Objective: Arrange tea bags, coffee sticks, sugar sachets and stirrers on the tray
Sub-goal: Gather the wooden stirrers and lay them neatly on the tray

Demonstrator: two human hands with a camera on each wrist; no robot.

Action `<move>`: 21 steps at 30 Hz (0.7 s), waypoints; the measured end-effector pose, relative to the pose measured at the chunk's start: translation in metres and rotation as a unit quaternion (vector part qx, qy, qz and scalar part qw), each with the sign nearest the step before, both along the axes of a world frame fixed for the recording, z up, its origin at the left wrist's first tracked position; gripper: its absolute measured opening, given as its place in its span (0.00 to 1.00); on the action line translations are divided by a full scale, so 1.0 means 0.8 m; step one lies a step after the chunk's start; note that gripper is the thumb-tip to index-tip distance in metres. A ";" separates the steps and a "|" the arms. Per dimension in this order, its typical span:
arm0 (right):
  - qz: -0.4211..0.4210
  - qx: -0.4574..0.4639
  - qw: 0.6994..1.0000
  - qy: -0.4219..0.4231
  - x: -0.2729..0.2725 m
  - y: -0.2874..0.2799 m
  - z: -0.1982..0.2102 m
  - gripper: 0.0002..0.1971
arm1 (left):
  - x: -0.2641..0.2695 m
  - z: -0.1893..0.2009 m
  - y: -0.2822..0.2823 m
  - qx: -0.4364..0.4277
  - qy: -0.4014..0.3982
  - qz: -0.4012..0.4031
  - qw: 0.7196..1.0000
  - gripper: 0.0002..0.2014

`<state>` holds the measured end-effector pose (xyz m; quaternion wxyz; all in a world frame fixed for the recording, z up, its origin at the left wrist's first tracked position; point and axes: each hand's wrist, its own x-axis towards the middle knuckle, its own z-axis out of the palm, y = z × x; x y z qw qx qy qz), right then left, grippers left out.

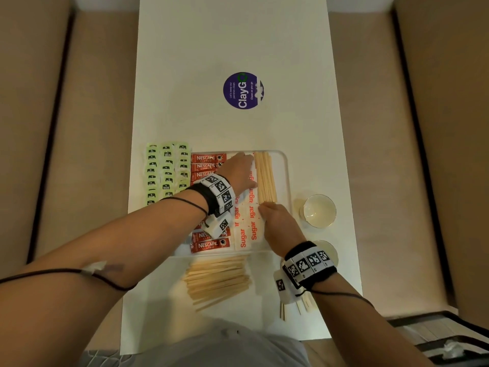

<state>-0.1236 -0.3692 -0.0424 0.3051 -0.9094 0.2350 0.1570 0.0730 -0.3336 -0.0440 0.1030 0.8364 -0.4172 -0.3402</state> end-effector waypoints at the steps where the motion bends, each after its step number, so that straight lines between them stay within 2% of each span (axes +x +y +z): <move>1: -0.001 0.002 1.000 0.000 0.002 -0.001 -0.001 0.16 | 0.000 0.000 0.000 -0.001 0.002 0.000 1.000 0.24; 6: -0.010 0.000 1.000 -0.008 0.006 -0.004 -0.006 0.12 | -0.001 0.002 0.000 -0.004 0.003 -0.008 1.000 0.31; 11: 0.001 0.010 1.000 -0.022 0.008 -0.003 -0.006 0.09 | -0.002 0.000 -0.001 -0.004 0.007 -0.003 1.000 0.29; 14: 0.000 0.011 1.000 -0.021 0.012 -0.004 -0.002 0.09 | -0.003 -0.001 -0.002 -0.002 0.009 -0.003 1.000 0.28; 18: -0.033 -0.024 0.999 0.035 -0.003 -0.009 -0.004 0.15 | -0.002 -0.003 -0.001 -0.012 0.013 -0.002 1.000 0.31; 21: -0.041 -0.034 0.998 0.036 -0.009 -0.009 -0.004 0.14 | -0.002 -0.003 -0.001 -0.015 0.009 -0.002 1.000 0.32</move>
